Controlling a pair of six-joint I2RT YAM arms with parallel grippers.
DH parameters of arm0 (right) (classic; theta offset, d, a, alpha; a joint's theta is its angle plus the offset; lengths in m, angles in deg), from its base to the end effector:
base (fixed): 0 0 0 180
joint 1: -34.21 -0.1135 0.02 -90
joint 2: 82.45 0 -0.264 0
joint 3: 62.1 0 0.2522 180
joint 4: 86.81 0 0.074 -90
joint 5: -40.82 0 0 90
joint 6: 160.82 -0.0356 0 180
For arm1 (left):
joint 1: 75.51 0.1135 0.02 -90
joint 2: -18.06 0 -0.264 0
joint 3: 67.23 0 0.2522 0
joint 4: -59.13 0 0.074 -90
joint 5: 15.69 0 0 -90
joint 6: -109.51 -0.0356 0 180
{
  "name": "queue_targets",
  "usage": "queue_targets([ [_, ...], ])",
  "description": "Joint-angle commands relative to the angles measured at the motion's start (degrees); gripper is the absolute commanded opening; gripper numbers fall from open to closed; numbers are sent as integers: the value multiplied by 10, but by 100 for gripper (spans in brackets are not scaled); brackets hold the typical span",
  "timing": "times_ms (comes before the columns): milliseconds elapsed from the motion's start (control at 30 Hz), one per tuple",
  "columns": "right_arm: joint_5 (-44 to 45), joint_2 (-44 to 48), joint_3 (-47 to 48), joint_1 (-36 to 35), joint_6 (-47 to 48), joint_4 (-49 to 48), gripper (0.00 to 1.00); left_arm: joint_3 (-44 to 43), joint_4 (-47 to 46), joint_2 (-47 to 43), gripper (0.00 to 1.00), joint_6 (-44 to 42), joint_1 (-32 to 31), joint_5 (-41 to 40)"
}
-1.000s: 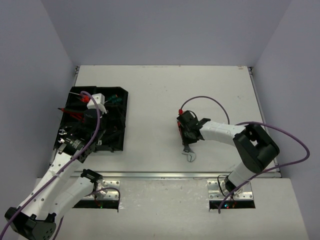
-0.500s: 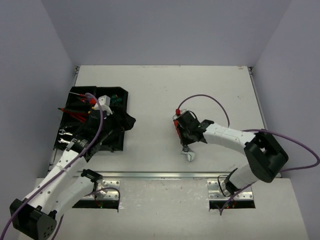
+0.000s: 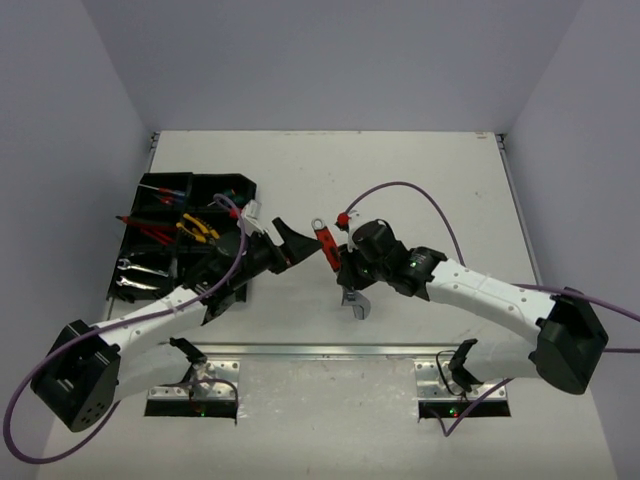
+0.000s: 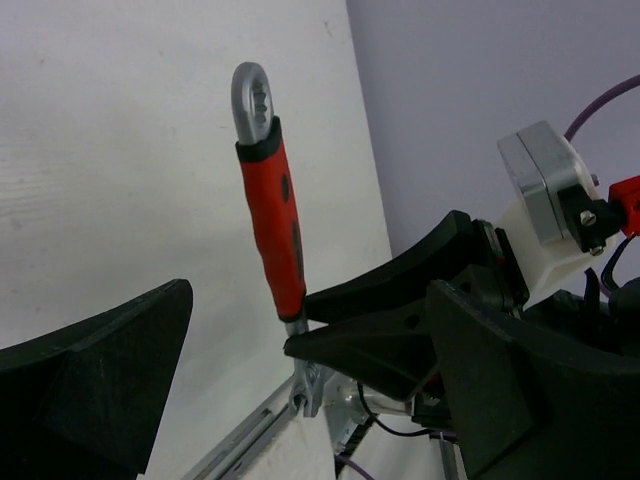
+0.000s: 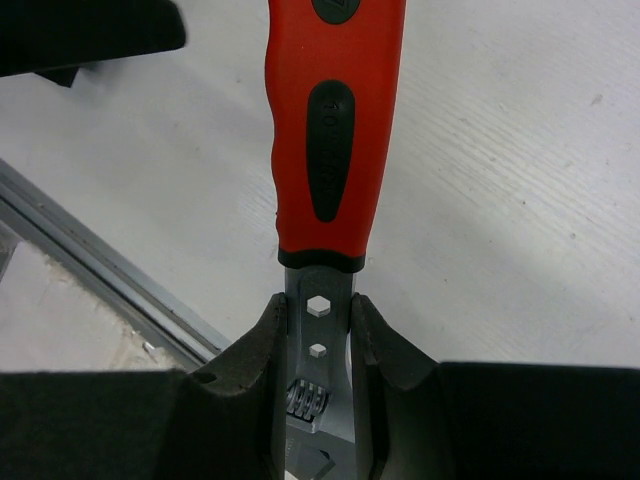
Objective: Sort the tools into containers
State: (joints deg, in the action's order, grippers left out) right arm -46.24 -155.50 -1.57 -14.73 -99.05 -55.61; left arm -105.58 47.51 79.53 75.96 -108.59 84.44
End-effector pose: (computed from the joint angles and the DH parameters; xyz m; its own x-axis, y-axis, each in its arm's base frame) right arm 0.1777 0.2012 0.2356 -0.7446 -0.1356 -0.6535 -0.4273 0.8491 0.3106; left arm 0.1916 -0.1323 0.2247 -0.6605 -0.5489 -0.5123 0.2375 0.4946 -0.8361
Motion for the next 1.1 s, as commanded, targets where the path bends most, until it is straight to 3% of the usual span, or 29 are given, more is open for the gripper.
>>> queue_targets([
  [0,-49,41,33,-6,-2,-87,0,-25,-90,21,100,33,-9,-14],
  [100,-69,51,32,-11,-8,-95,0,-26,-88,31,98,34,-12,-21],
  [300,-101,59,26,-22,-16,-120,0,-38,-104,53,83,32,-15,-12],
  [433,-118,58,29,-27,-22,-137,0,-47,-121,76,54,38,-19,9],
  [467,-118,57,30,-28,-22,-139,0,-49,-122,81,42,38,-21,13],
  [533,-115,57,35,-29,-20,-142,0,-55,-122,85,6,38,-25,26],
  [567,-112,57,36,-29,-19,-143,0,-57,-121,85,0,38,-25,32],
  [667,-82,72,35,-29,-11,-138,2,-86,-44,65,0,-7,-27,26],
  [700,-69,76,34,-29,-9,-135,9,-100,-5,56,0,-26,-27,18],
  [767,-31,94,25,-29,-10,-126,66,-143,84,31,0,-77,-27,-15],
  [800,-10,106,22,-29,-10,-118,85,-166,118,22,0,-98,-26,-35],
  [833,26,123,19,-28,-7,-101,97,-200,161,12,0,-121,-27,-69],
  [867,42,132,19,-28,-2,-89,99,-219,217,3,0,-152,-27,-89],
  [933,79,154,18,-28,6,-42,99,-299,336,-3,0,-197,-27,-206],
  [1067,170,223,5,-22,1,21,99,-413,501,29,0,-283,-26,-381],
])
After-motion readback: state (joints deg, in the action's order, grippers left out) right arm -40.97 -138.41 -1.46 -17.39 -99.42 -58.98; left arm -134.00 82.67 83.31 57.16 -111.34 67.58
